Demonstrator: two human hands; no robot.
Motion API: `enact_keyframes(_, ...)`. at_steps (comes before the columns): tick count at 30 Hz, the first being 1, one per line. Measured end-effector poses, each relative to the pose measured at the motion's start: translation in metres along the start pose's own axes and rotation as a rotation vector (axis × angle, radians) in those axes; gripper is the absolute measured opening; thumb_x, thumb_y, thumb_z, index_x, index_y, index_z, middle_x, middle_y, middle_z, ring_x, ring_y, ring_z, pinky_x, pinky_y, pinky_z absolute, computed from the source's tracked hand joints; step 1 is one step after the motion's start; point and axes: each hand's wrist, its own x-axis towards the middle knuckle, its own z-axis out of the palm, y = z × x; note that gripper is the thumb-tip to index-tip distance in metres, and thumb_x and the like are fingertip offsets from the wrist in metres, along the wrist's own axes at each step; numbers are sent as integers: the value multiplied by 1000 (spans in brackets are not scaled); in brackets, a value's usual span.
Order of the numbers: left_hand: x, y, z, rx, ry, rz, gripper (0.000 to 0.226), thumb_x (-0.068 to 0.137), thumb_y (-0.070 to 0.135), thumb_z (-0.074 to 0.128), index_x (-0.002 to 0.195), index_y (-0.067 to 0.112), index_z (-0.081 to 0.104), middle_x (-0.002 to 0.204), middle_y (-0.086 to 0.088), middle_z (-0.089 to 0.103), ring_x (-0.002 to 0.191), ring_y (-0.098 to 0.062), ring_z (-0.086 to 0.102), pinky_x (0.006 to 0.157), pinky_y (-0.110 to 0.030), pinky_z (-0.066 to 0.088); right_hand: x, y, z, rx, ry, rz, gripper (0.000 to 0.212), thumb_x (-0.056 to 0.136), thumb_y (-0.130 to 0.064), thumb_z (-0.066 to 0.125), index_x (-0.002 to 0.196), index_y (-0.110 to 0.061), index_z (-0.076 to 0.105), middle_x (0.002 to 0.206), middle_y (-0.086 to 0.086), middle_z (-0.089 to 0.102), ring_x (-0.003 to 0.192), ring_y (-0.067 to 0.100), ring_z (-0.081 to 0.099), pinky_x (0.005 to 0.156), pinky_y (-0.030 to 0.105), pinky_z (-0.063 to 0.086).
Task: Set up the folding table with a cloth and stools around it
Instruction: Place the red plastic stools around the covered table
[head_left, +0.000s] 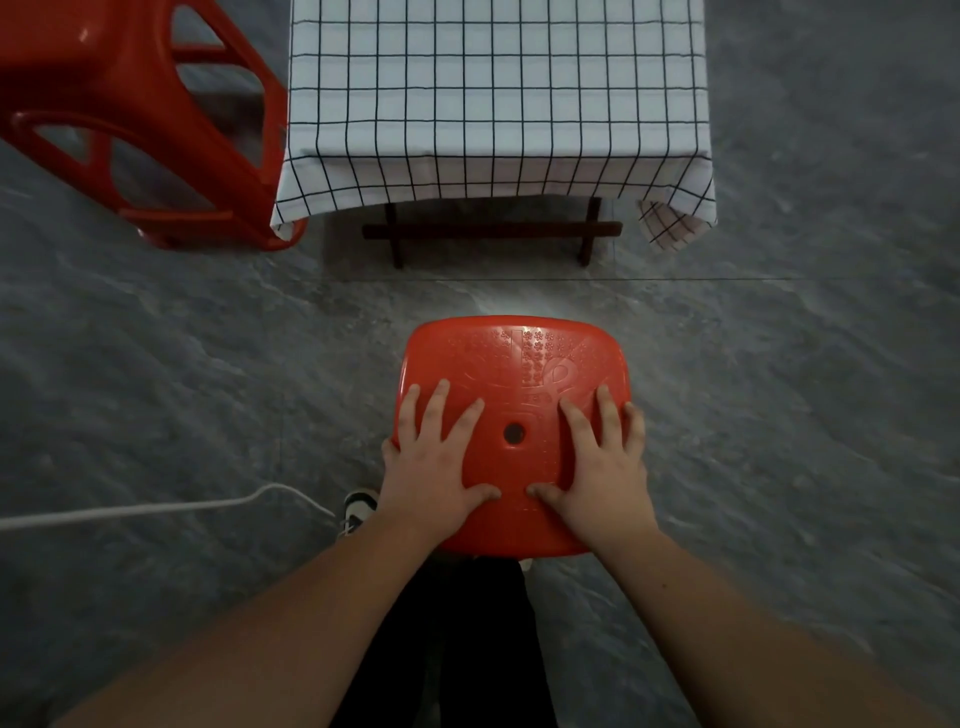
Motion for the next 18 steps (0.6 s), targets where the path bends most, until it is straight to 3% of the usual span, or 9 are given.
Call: enact_keyframes(18, 3, -3, -3, 19, -35, -27, 113, 58, 73, 73, 149, 45, 13, 162, 3, -4, 148, -30, -12, 102, -72, 32, 3, -4, -1, -1, -11, -4, 116, 60, -68, 77, 150, -48, 8, 163, -8, -6, 148, 33, -8, 102, 70, 37)
